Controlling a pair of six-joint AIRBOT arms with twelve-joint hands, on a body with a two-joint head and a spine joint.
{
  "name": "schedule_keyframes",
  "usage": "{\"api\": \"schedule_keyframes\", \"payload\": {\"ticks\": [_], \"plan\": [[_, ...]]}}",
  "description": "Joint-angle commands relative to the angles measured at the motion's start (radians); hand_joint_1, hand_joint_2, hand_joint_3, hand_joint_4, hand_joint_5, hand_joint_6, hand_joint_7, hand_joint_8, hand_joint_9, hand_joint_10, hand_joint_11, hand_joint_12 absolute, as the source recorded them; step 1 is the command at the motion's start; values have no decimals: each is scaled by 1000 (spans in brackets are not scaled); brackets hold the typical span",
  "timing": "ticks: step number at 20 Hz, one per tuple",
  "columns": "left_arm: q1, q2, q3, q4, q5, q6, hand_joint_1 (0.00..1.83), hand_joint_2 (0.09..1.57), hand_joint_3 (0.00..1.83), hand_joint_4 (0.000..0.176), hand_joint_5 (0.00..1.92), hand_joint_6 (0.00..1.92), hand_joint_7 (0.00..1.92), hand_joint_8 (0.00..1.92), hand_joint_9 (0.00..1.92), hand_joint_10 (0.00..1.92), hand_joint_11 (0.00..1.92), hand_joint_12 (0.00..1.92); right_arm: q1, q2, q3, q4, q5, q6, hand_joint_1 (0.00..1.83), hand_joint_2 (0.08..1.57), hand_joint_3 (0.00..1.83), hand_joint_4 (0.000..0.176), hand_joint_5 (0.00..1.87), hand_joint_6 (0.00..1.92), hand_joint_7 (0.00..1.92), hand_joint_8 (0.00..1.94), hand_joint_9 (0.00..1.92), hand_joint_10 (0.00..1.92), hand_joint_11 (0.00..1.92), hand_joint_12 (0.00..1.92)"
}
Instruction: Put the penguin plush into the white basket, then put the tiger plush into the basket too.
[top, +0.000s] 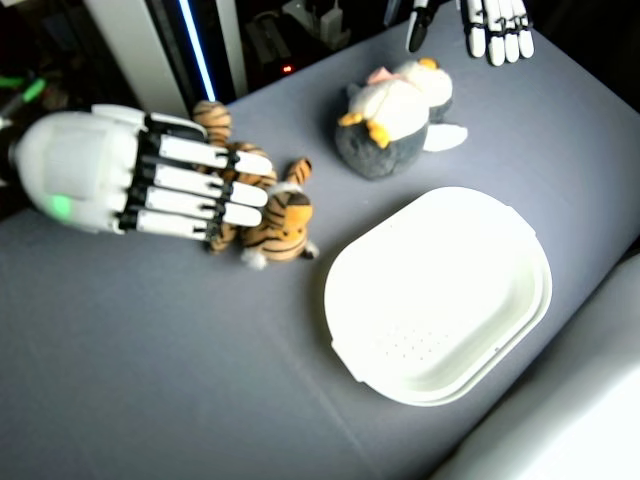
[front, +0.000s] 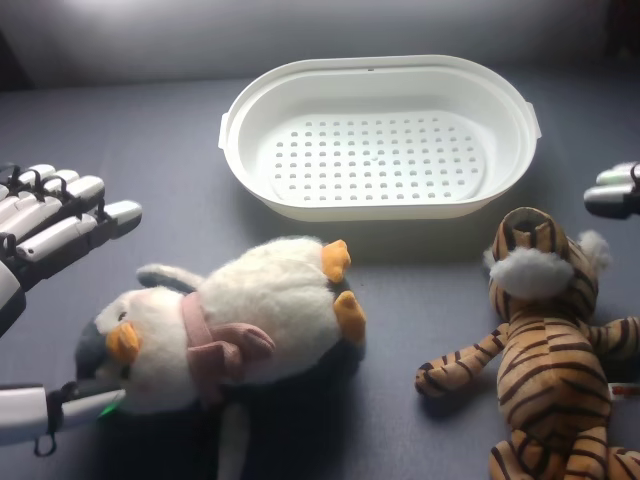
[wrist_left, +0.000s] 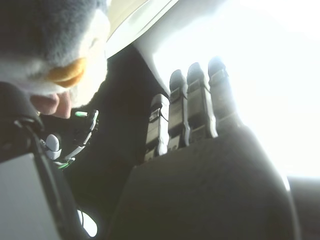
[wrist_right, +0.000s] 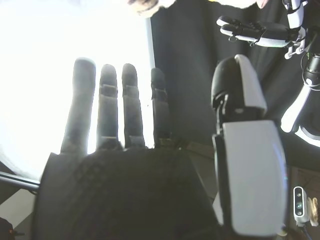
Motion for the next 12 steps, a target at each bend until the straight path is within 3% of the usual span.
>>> {"api": "schedule_keyframes", "payload": {"ticks": [1,4,6,7,8,10,12], "plan": [[-9,7,5,3,-133,-3,703,899,15,103,246,14,93,4,57,9,0,0,8,0,3,23,122,10,747,1223,3,0,501,2,408,2,394,6,218,501],[-9,6,6,0,-132,-3,713,900,10,87,243,8,97,5,49,4,0,0,8,0,3,23,122,10,751,1226,1,0,498,0,401,0,393,0,246,434],[-22,4,11,28,-84,-3,717,877,0,113,220,2,77,0,52,5,8,4,8,-2,4,23,122,10,769,1224,0,0,507,2,403,1,393,1,247,430],[-31,0,14,44,-58,-3,717,834,0,155,196,0,78,1,68,10,7,3,8,-3,4,23,121,10,741,1232,3,6,500,0,399,0,393,1,252,426],[-42,-5,18,55,-36,-3,629,826,0,170,145,0,58,0,68,9,25,12,8,-4,5,23,121,10,733,1234,4,19,501,1,400,0,392,0,253,423],[-92,-34,42,89,53,-3,585,774,0,176,119,0,74,1,100,6,87,60,8,-4,6,22,119,10,725,1235,2,26,504,2,405,2,380,0,237,406],[-158,-67,72,114,162,-3,613,759,0,176,112,1,54,0,119,2,9,515,8,-4,9,21,113,11,733,1239,3,14,503,1,401,2,377,2,239,402]]}}
